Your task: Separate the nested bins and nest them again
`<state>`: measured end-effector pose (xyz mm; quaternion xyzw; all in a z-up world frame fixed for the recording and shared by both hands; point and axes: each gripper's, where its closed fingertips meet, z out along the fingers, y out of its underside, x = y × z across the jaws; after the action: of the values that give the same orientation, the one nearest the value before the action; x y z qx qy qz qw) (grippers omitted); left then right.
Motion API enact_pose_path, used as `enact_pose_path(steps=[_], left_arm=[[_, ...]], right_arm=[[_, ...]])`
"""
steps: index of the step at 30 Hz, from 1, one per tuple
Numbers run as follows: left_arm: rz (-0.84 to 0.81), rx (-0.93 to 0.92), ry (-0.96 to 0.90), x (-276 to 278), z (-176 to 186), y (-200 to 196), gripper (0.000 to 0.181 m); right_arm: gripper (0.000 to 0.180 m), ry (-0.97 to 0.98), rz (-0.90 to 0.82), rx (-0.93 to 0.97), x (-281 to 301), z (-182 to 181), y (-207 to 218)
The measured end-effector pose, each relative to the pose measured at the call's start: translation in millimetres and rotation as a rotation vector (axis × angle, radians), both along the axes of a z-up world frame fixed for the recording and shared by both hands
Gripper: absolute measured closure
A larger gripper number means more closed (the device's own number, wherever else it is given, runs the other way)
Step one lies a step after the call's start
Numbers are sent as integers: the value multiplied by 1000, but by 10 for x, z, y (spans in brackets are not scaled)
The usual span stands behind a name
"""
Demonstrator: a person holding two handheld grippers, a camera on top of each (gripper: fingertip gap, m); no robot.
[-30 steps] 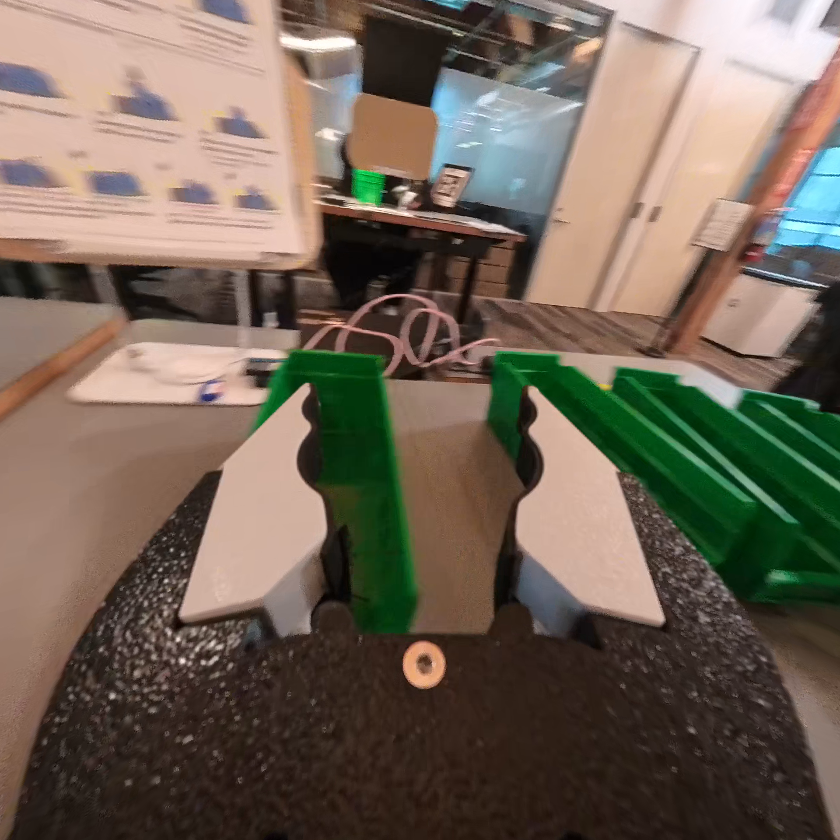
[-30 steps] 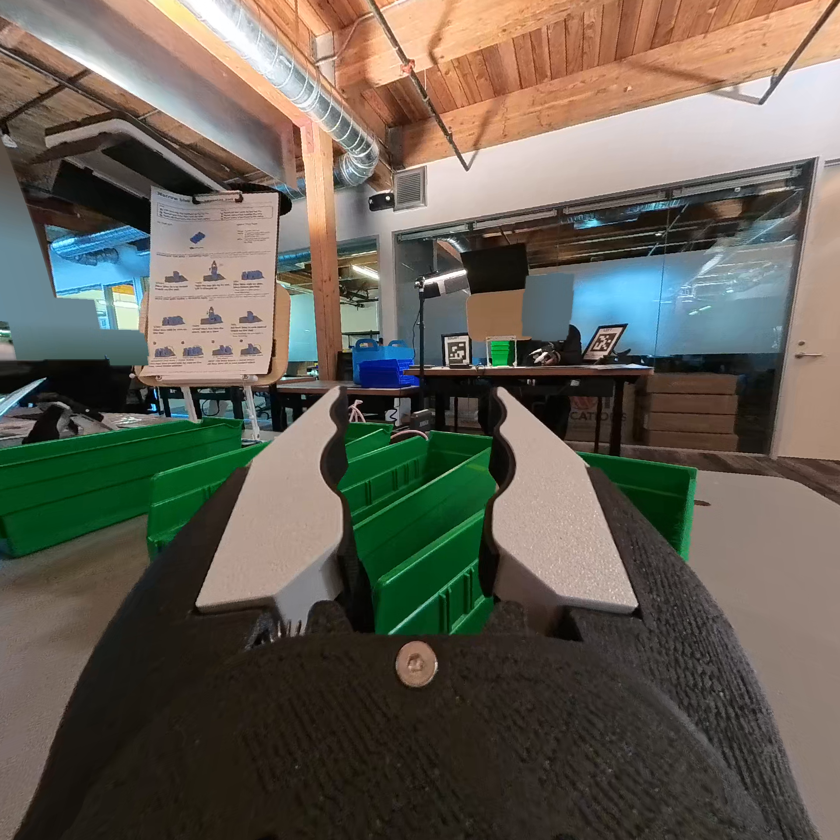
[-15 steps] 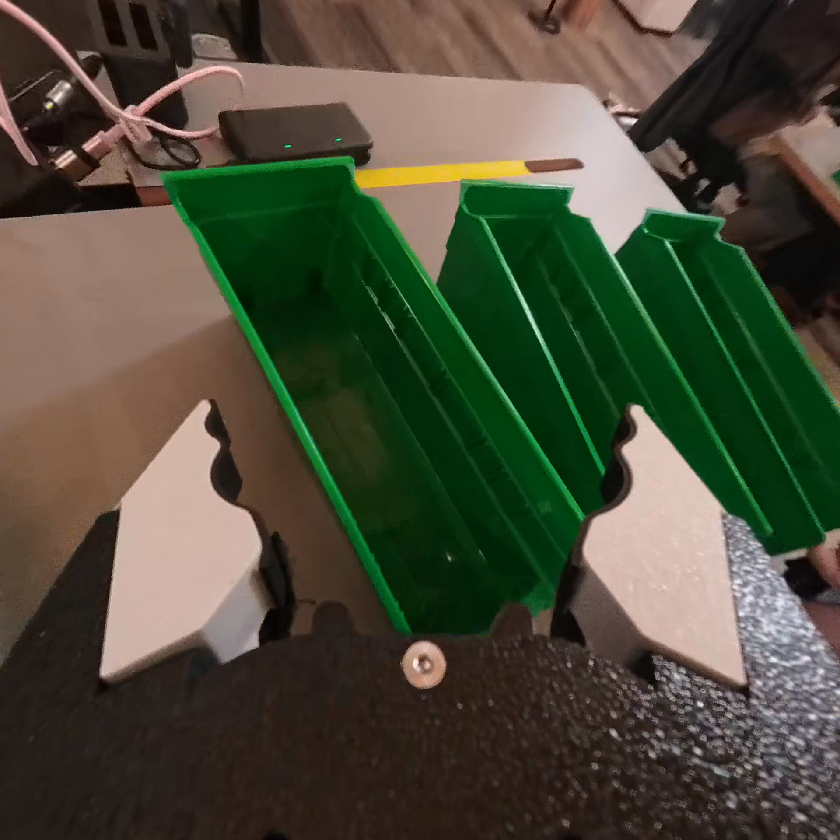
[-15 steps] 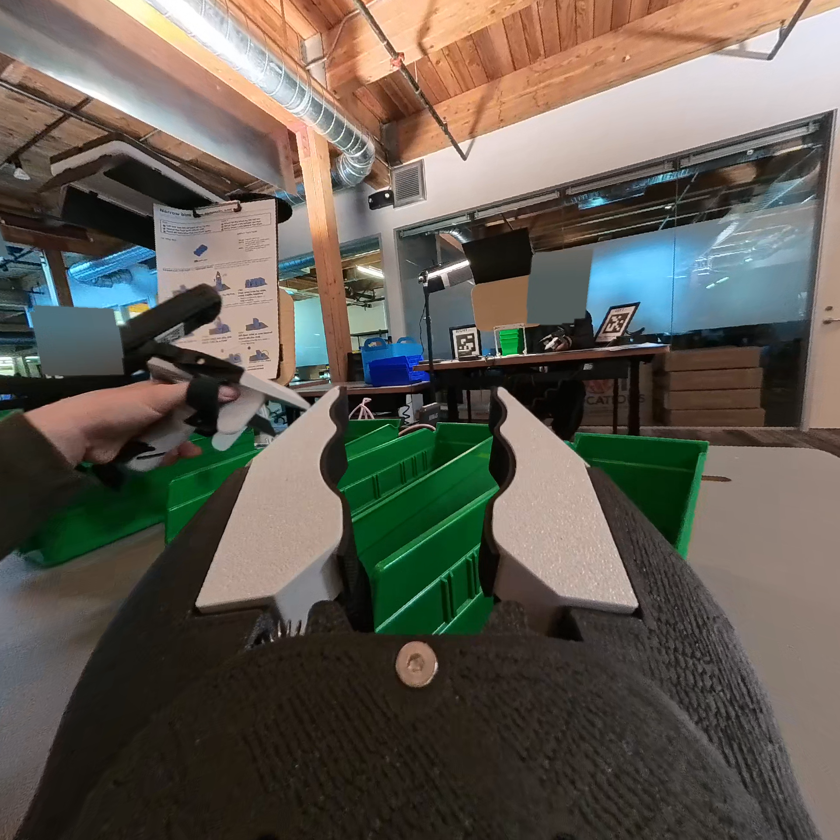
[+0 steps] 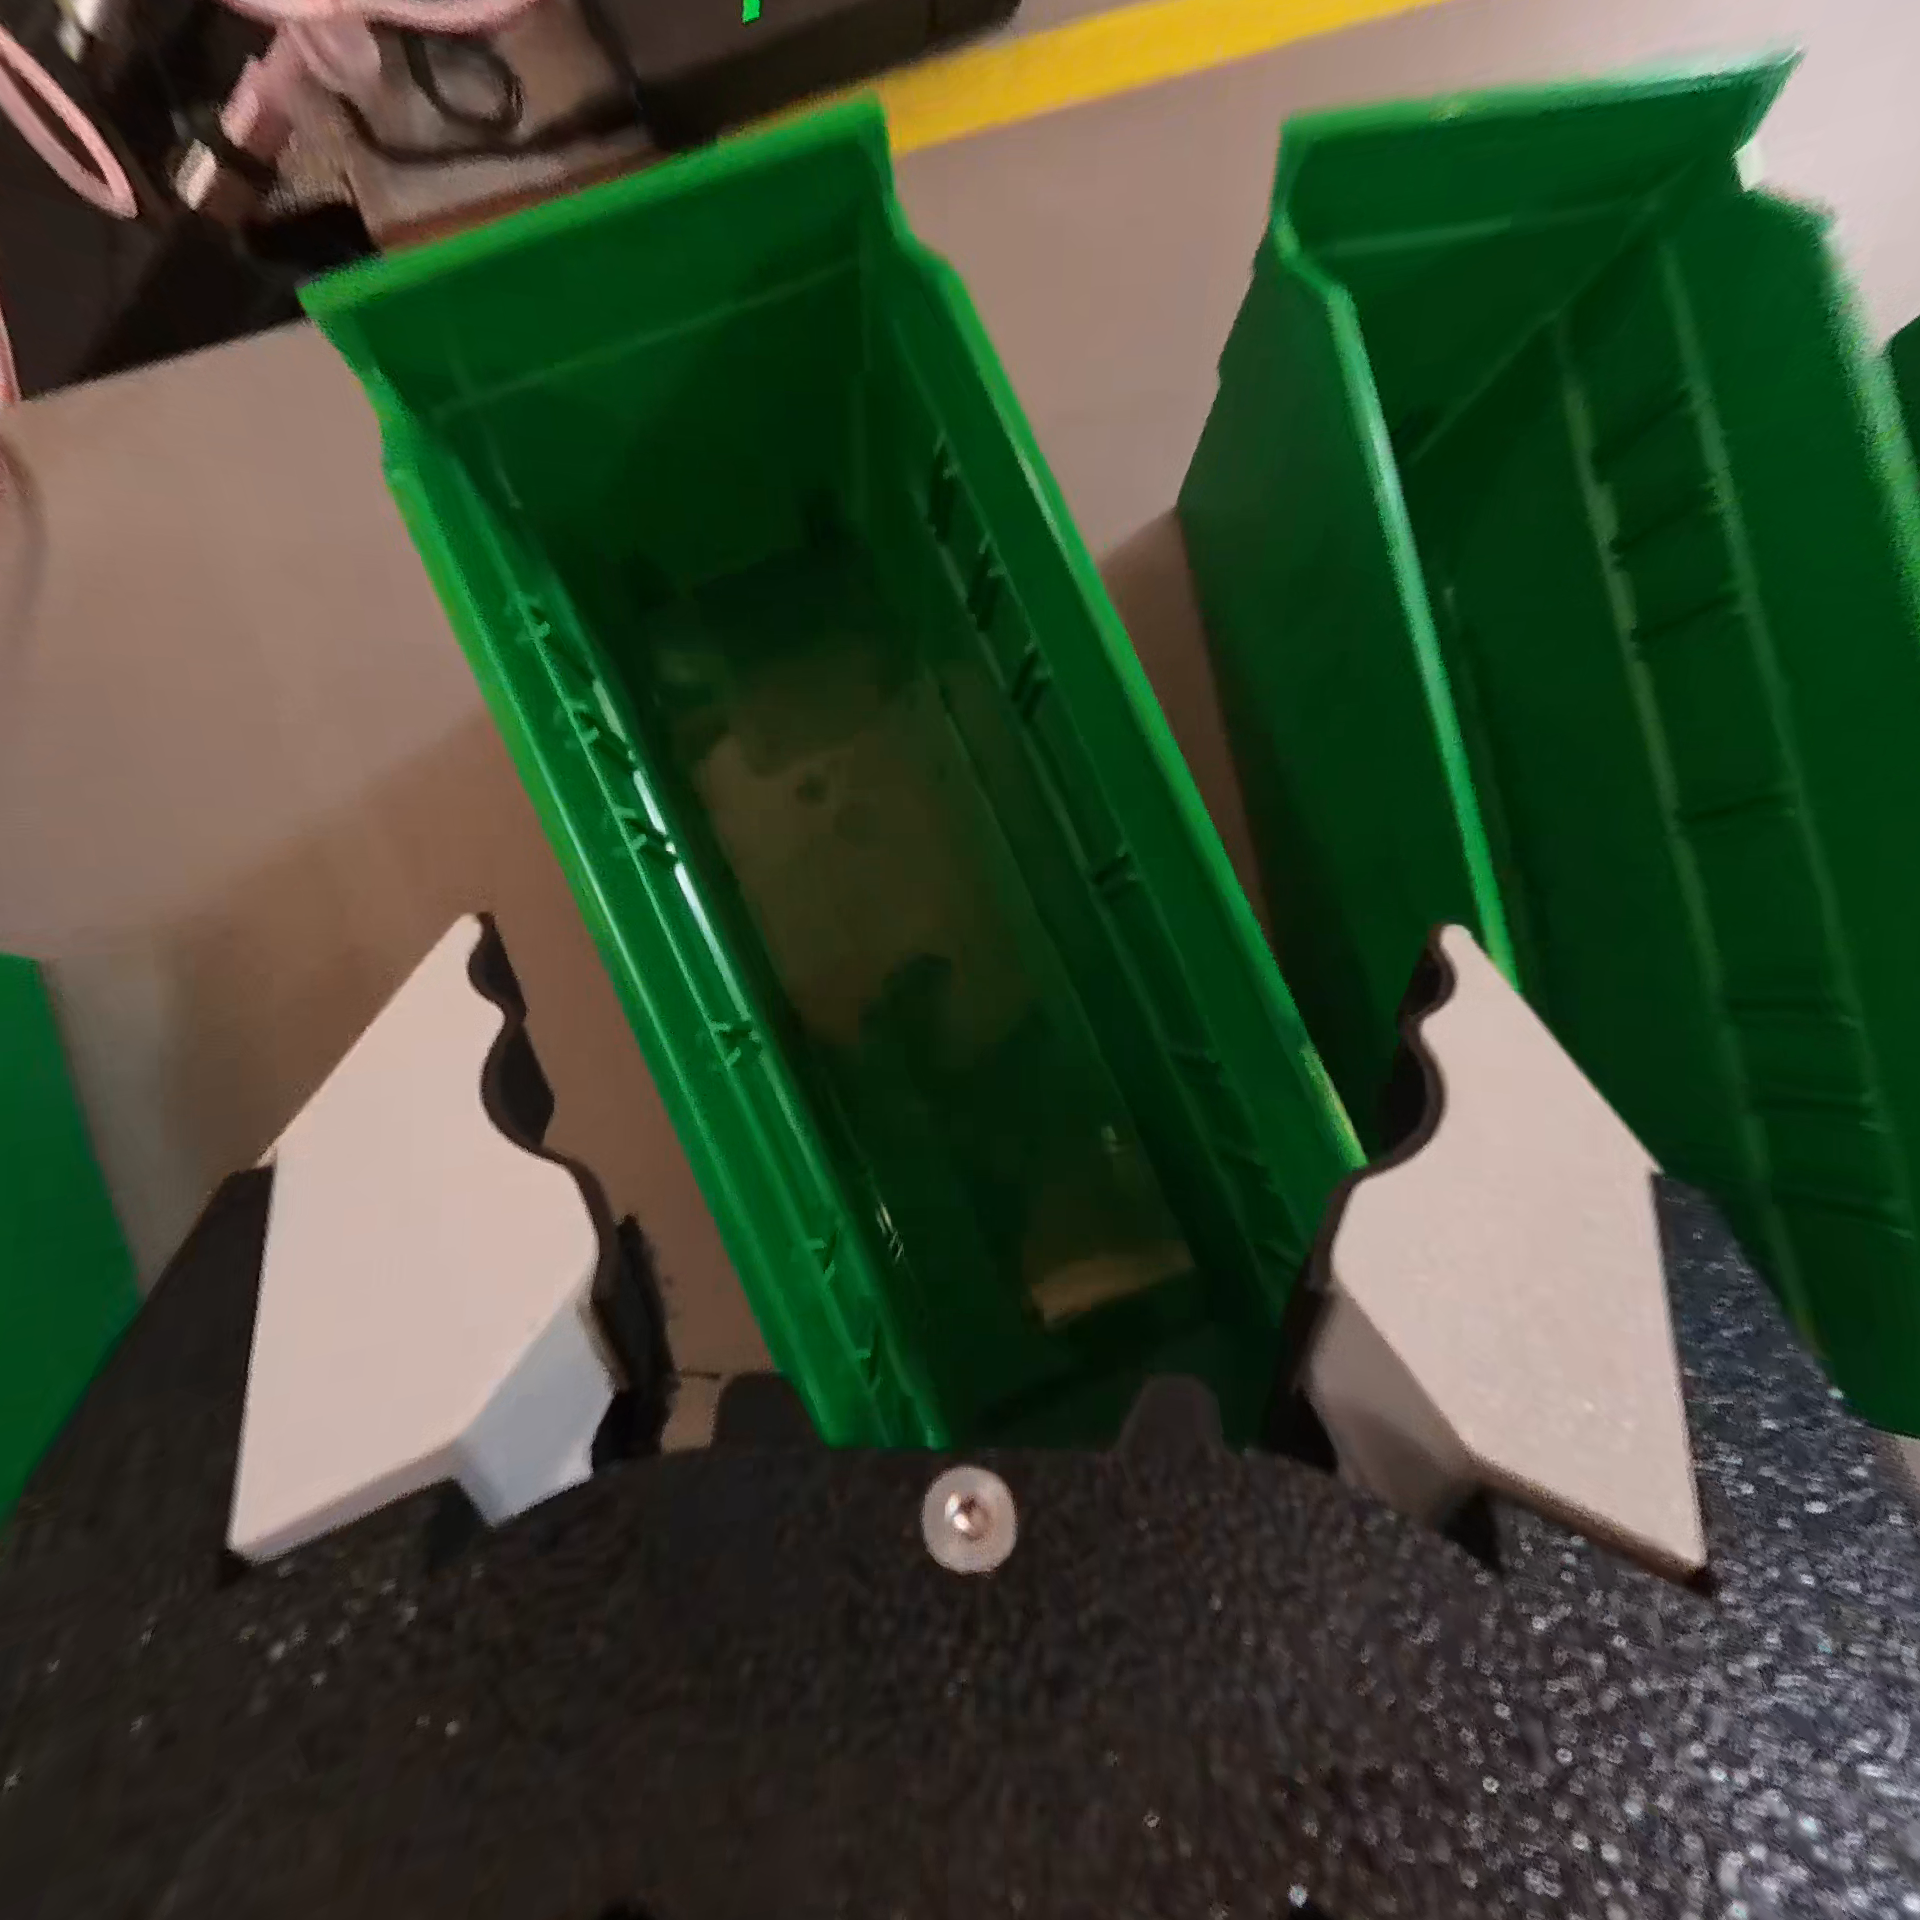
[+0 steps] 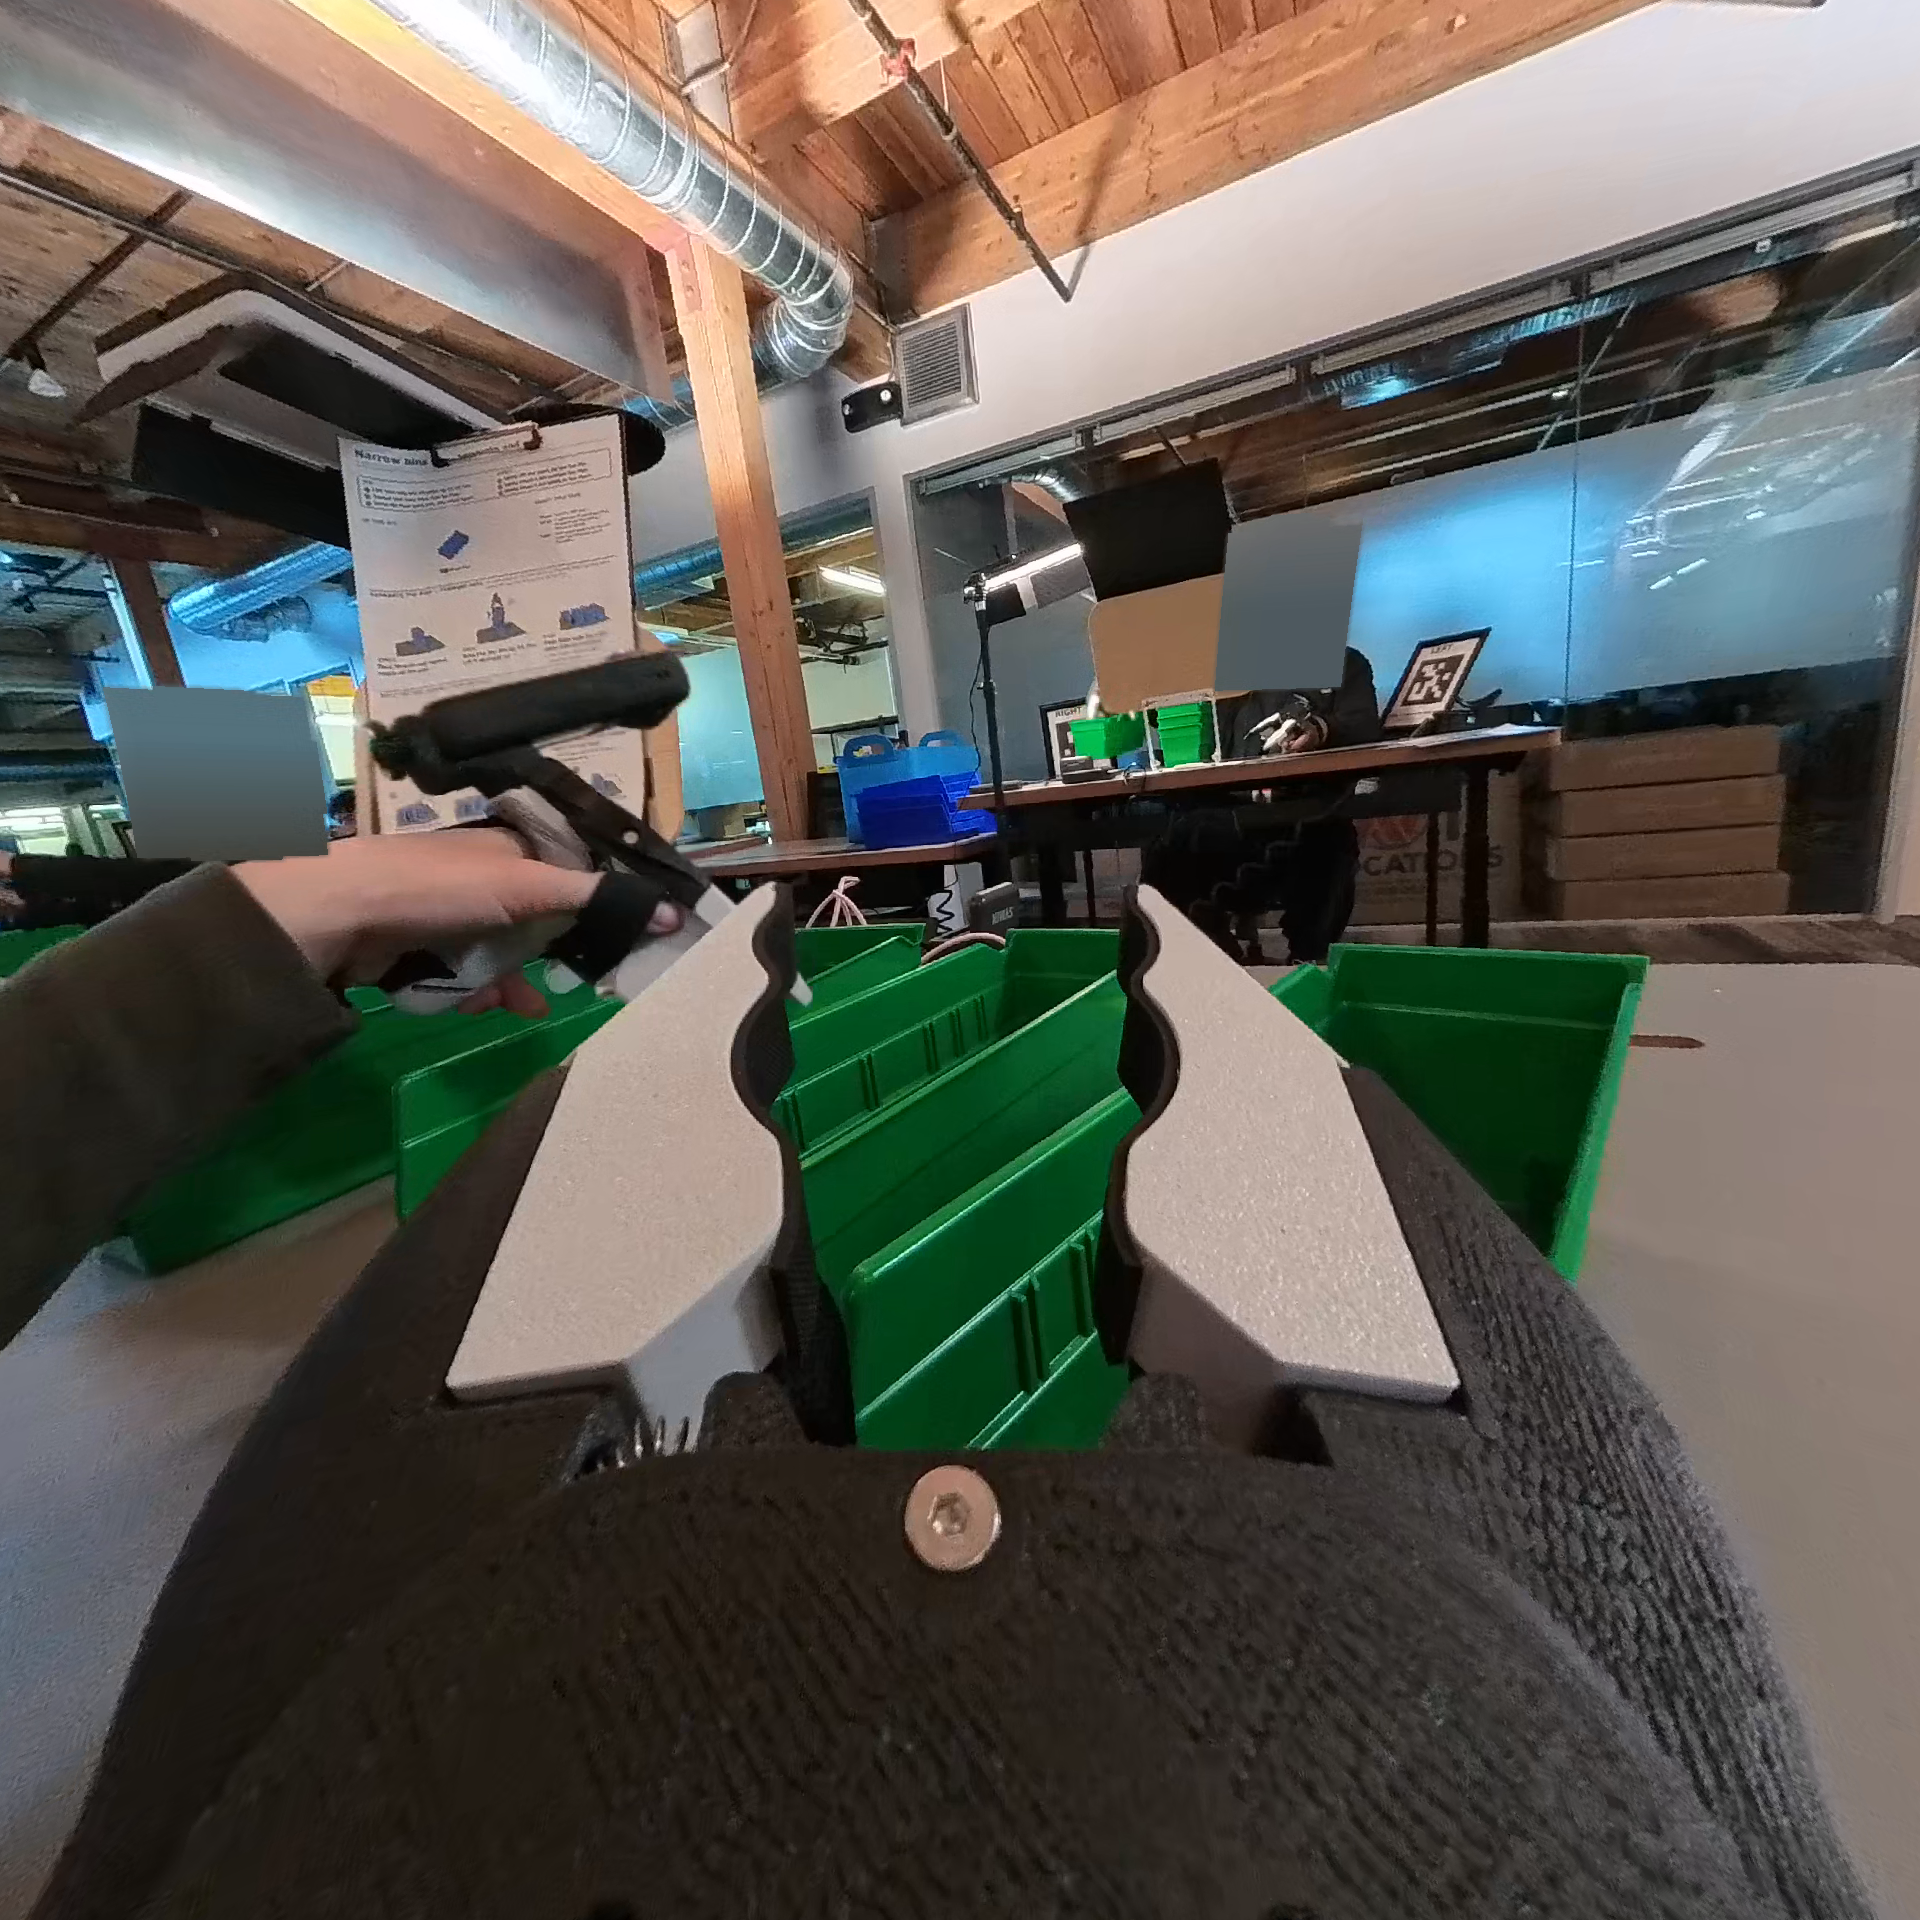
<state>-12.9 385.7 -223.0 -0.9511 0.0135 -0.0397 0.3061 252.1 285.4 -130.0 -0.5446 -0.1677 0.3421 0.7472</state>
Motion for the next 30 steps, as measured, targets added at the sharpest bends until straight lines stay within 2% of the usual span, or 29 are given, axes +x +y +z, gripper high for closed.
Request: enact_pose_path(steps=[3, 10, 19, 25, 30], left_arm=[[8, -96, 19, -15, -146, -64, 22], [-36, -185, -1, 47, -318, -133, 24], [-74, -190, -19, -133, -270, -288, 45], [-104, -99, -16, -405, -80, -343, 58], [-110, -1, 15, -659, 347, -434, 62]], right_arm=[[118, -10, -1, -5, -11, -13, 6], [118, -15, -1, -7, -15, -19, 9], [118, -14, 5, -13, -17, -24, 14], [118, -14, 12, -23, -22, -35, 23], [118, -23, 7, -27, -26, -46, 32]])
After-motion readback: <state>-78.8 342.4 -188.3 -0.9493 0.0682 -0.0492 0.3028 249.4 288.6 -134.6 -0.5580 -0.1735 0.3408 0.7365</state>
